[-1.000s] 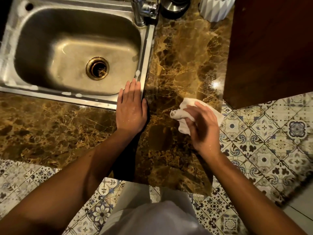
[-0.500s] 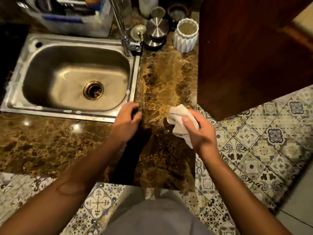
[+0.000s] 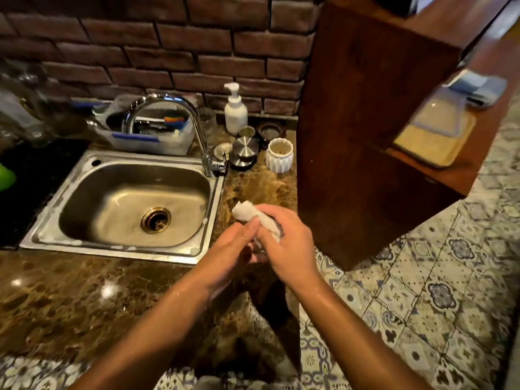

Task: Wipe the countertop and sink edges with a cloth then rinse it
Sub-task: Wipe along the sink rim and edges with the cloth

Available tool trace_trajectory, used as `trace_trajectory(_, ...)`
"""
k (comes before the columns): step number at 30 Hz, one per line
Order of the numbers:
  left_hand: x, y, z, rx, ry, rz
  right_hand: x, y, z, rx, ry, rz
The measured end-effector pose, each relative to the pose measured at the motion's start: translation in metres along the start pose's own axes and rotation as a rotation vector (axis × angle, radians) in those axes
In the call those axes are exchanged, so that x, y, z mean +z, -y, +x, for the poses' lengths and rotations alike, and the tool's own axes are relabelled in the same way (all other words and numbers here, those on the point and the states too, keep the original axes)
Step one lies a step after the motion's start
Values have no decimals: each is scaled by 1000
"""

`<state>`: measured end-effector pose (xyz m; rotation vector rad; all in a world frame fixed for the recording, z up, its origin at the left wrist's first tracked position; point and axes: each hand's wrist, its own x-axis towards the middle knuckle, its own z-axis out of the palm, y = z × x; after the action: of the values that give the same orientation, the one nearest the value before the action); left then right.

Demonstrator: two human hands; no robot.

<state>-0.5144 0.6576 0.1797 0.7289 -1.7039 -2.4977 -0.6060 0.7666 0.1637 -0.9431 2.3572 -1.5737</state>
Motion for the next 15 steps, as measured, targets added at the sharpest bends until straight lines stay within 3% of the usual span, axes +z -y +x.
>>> trace_trajectory(7, -7, -13, -23, 118, 105, 122, 2, 27, -8, 40, 105, -24)
trace_trajectory(15, -46, -29, -52, 108, 204, 132, 31, 70, -17, 66, 116, 49)
